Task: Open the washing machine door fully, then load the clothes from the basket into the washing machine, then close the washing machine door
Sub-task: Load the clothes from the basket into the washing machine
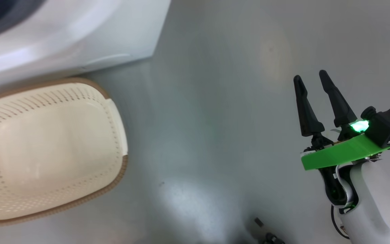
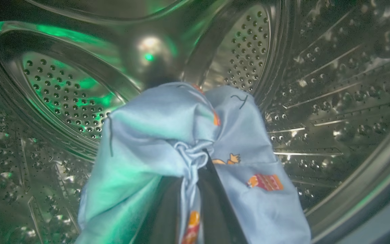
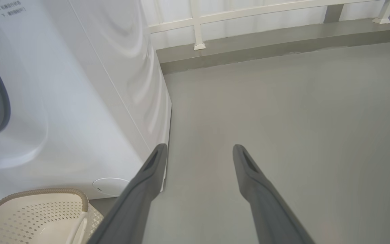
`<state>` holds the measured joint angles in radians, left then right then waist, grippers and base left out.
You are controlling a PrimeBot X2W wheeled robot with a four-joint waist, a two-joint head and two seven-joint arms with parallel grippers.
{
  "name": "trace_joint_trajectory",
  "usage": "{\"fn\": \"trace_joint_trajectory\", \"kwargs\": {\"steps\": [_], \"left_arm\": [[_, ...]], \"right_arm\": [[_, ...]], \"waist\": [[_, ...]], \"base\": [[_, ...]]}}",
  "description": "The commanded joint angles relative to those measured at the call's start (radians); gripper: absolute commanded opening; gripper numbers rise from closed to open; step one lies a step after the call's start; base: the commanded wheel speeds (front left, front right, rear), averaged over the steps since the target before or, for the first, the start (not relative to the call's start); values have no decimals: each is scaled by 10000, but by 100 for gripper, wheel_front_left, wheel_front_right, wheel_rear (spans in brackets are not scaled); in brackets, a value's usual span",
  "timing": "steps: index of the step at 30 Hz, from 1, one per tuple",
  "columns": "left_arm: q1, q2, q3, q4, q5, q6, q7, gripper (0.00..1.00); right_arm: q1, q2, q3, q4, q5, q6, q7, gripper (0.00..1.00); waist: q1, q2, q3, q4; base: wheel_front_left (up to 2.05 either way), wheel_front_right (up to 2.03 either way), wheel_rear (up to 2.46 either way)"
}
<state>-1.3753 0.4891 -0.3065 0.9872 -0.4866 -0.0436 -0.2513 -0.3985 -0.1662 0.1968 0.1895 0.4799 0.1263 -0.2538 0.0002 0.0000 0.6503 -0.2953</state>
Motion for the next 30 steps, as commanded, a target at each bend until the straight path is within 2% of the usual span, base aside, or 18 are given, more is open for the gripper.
{"fn": "trace_joint_trajectory", "kwargs": {"steps": [1, 6, 7, 8, 9, 13, 18, 30], "left_arm": [[-471, 657, 239, -260, 168, -40, -99, 0], [-1196, 1133, 899, -1066, 328, 4, -102, 0], [-1209, 1150, 1085, -1287, 349, 34, -102, 20], [-1173, 1146, 1253, -1453, 370, 46, -103, 72], [-1100, 1114, 1380, -1503, 368, 11, -103, 100], [-868, 922, 1396, -724, 317, -167, -92, 100], [-769, 681, 1263, 471, 109, -373, 452, 100], [23, 202, 900, 1485, -104, -745, 217, 100]], "right_arm": [[80, -26, 141, -256, -139, 44, -80, 100], [-11, 170, 114, -294, -164, 44, -80, 100], [-33, 198, 101, -288, -170, 44, -80, 100], [-55, 228, 93, -276, -178, 44, -80, 100], [-78, 261, 98, -259, -182, 44, -80, 100], [-144, 327, 183, -168, -178, 44, -80, 100], [-197, 330, 234, -63, -168, 44, -80, 100], [-254, 167, 326, 115, -135, 44, -80, 100]], "waist": [[-2, 0, 875, -626], [-2, 0, 1181, -761], [-2, 0, 1207, -763], [-2, 0, 1219, -758], [-2, 0, 1213, -749], [-2, 0, 1067, -656], [-2, 0, 750, -513], [-2, 0, -506, -63]], "base": [[0, 0, 0], [0, 0, 0], [0, 0, 0], [0, 0, 0], [0, 0, 0], [0, 0, 0], [0, 0, 0], [0, 0, 0]]}}
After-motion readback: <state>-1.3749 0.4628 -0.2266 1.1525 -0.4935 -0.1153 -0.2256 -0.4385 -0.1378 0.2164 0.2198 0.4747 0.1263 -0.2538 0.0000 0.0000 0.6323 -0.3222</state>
